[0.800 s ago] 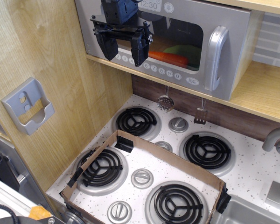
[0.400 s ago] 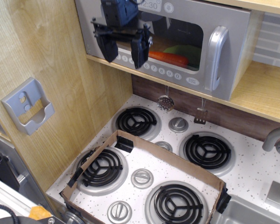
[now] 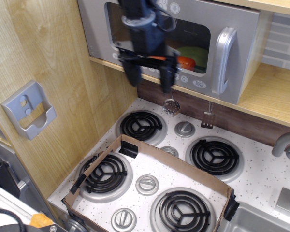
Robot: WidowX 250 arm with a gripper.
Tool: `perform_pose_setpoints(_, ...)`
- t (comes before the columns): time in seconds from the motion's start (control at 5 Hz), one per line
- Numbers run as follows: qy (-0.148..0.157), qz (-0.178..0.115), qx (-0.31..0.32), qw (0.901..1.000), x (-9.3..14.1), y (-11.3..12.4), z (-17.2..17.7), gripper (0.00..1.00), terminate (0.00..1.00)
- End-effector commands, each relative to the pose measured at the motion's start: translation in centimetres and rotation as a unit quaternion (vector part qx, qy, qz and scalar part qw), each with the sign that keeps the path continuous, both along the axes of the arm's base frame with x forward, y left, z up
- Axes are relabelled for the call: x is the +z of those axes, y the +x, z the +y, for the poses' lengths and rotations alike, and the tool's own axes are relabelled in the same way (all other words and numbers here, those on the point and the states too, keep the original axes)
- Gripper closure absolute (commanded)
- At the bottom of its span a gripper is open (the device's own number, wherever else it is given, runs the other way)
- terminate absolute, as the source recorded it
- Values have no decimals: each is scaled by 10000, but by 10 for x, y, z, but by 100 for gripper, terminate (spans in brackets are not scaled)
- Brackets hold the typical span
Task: Open microwave
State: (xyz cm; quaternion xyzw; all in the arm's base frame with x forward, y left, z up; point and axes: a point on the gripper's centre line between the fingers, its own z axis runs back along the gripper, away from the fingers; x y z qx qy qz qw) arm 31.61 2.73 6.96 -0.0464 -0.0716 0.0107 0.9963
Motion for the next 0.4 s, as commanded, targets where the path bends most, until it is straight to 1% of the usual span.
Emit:
perform_pose_setpoints(0.0, 137, -774, -97, 9969, 14, 7, -39, 0, 0)
perform_pose_setpoints(0.2, 137, -799, -74, 9967, 20, 17, -53, 0, 0)
